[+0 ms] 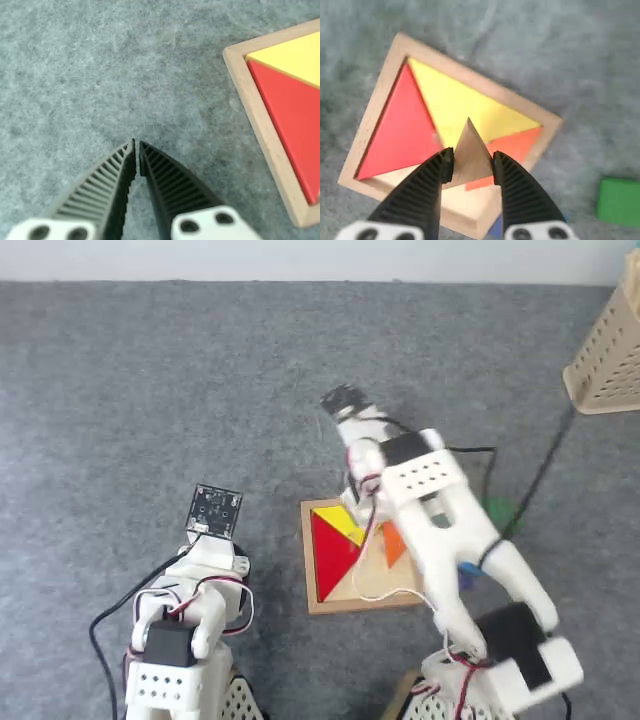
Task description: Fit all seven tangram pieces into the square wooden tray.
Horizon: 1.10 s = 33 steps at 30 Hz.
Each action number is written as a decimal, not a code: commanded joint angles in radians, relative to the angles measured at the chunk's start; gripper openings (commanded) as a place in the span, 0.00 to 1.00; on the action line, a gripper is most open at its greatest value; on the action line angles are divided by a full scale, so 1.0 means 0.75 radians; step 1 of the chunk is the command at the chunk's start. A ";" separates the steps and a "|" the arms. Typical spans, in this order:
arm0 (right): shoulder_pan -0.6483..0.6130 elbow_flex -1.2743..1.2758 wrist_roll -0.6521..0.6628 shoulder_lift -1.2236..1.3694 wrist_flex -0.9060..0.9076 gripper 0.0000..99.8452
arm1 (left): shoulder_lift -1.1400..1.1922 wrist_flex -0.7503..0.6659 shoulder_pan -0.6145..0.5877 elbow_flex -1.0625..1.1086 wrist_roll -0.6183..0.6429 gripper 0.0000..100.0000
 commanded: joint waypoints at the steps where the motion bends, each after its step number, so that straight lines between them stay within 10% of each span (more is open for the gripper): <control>1: -0.044 -0.037 -0.002 0.066 -0.021 0.01 | -0.029 0.008 -0.008 -0.026 0.006 0.01; 12: -0.042 -0.035 -0.106 0.101 -0.024 0.18 | -0.029 0.008 -0.008 -0.026 0.006 0.01; 33: -0.118 0.225 -0.029 -0.232 -0.089 0.09 | -0.029 0.008 -0.008 -0.026 0.006 0.01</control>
